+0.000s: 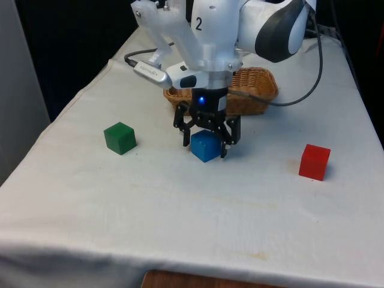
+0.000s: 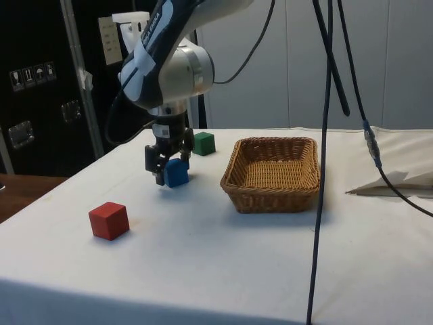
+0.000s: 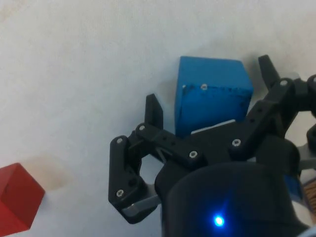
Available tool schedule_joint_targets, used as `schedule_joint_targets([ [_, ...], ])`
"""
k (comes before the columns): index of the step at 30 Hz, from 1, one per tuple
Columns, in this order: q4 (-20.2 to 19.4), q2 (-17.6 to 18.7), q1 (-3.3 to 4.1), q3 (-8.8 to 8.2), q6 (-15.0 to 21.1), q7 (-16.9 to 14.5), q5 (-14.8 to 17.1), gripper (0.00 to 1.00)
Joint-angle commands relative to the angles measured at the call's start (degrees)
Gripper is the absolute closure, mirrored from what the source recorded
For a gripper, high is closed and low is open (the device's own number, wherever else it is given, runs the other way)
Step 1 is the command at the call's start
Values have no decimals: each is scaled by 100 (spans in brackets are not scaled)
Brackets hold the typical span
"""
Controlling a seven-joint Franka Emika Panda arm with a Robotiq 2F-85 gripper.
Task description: Pick up exactly two blocks and place them into the basket.
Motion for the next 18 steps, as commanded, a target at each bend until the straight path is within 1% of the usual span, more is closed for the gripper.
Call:
schedule_joint_targets([
  [1, 23, 11, -34, 29, 34, -23, 46, 0],
  [2, 23, 11, -34, 29, 34, -17, 46, 0],
  [3, 23, 17, -34, 29, 34, -17, 46, 8],
  [7, 23, 17, -34, 29, 34, -11, 46, 52],
  [8, 0, 6, -6, 0, 0, 6, 0, 64],
  [9, 23, 17, -34, 34, 34, -11, 46, 64],
  [11, 11, 11, -40, 23, 40, -17, 46, 87],
  [12, 0, 6, -34, 11, 52, -29, 52, 100],
  [16, -29, -6, -29, -6, 63, -40, 52, 100],
  [18, -23, 11, -11, -34, 6, 0, 0, 99],
])
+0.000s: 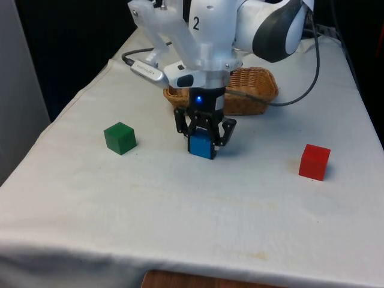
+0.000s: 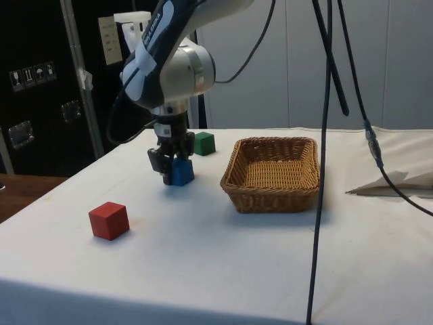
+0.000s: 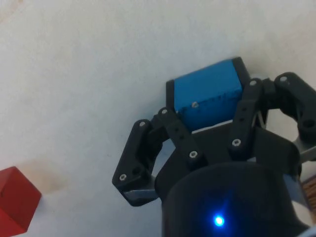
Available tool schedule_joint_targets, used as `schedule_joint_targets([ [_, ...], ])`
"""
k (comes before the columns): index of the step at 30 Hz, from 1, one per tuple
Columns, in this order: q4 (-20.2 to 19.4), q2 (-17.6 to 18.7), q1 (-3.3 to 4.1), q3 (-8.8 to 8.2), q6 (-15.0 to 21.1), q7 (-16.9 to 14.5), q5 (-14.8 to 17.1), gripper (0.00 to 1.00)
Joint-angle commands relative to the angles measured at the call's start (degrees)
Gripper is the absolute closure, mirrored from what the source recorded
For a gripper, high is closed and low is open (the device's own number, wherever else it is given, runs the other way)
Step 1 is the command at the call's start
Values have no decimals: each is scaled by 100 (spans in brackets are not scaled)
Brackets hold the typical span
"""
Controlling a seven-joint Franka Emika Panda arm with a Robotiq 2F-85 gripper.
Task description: Pick up exactly two blocks and place them into the basket.
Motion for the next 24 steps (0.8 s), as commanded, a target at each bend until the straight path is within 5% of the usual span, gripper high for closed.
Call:
schedule_joint_targets([
  [1, -23, -40, 6, 0, 52, -34, 40, 99],
  [8, -298, -315, 241, -264, 17, -52, -46, 99],
  [9, -172, -206, 155, -195, -6, -34, -17, 99],
  [11, -470, -498, 338, -350, 23, -63, -126, 99],
  [17, -831, -911, 510, -487, 63, -52, -372, 99],
  [18, -733, -859, 424, -418, 6, -46, -355, 99],
  [20, -991, -1123, 590, -550, 92, -40, -487, 99],
  [24, -1203, -1409, 693, -642, 132, -34, -659, 99],
])
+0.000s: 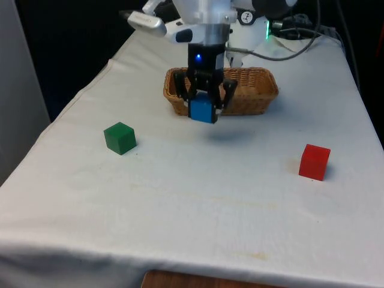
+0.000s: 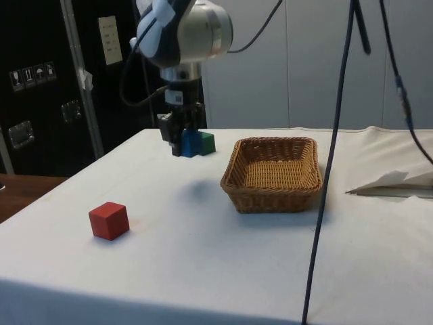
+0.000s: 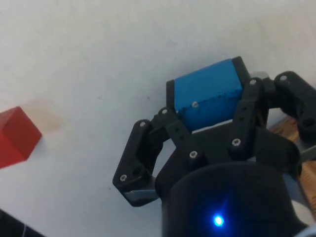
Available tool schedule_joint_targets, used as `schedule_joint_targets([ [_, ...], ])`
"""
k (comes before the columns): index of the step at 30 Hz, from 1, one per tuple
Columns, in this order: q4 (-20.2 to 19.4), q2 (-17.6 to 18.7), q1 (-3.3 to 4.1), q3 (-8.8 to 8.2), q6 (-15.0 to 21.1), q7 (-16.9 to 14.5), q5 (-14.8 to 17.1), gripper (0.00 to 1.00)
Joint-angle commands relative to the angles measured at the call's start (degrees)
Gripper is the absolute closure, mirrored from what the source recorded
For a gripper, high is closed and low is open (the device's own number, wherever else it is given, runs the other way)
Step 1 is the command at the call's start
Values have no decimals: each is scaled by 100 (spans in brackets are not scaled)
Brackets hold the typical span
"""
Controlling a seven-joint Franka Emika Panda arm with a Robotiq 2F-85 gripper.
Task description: Pick up exactly two blocks and place them into the basket.
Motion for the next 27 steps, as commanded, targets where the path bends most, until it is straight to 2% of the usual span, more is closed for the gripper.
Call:
schedule_joint_targets([
  [1, -149, -120, 126, -109, 57, 11, -74, 99],
  [2, -246, -275, 178, -166, 69, 23, -183, 99],
  [3, -126, -218, 57, -63, 11, 6, -143, 99],
  [4, -292, -338, 195, -183, 74, 23, -229, 99],
  [10, -527, -768, 304, -309, 103, 74, -573, 99],
  [11, -350, -647, 155, -178, 11, 52, -481, 99],
  [12, -584, -900, 321, -344, 109, 97, -688, 99],
  [14, -642, -1031, 344, -372, 120, 120, -791, 99],
  [19, -808, -1369, 338, -361, 206, 143, -974, 99],
  [20, -590, -1226, 212, -264, 29, 132, -900, 99],
  [21, -837, -1421, 338, -367, 212, 143, -997, 99],
  [27, -1003, -1719, 338, -401, 344, 92, -1129, 99],
])
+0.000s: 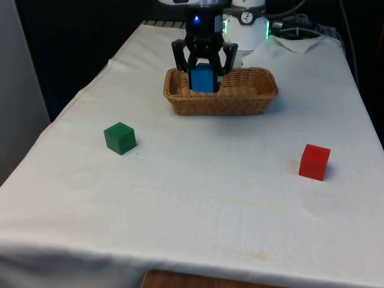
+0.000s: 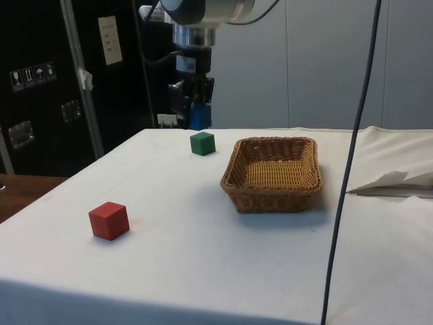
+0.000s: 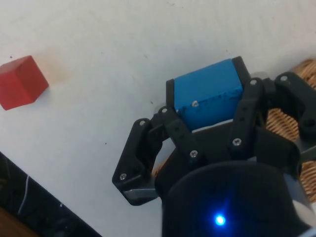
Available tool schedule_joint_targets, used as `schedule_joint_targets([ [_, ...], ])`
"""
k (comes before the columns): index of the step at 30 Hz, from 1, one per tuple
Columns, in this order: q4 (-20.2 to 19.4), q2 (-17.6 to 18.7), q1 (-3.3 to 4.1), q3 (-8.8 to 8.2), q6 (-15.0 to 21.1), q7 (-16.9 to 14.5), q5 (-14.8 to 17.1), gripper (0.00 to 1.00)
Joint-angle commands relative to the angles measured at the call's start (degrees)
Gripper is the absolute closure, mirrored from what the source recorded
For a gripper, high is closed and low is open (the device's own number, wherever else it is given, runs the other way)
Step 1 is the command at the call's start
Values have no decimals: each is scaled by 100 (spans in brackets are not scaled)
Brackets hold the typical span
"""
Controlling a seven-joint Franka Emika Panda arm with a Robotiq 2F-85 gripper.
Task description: Pick up exactly two blocks and place them into the basket.
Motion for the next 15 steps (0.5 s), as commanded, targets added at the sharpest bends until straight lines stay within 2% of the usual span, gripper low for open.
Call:
schedule_joint_targets([
  [1, -17, -40, 0, -11, 11, -6, -23, 99],
  [2, -223, -195, 120, -126, 160, -6, -120, 99],
  [10, -447, -476, 92, -120, 321, -138, -155, 99],
  [11, -269, -361, 0, -29, 172, -138, -80, 99],
  [12, -476, -498, 92, -120, 327, -160, -160, 99],
  [15, -556, -561, 92, -132, 350, -235, -172, 99],
])
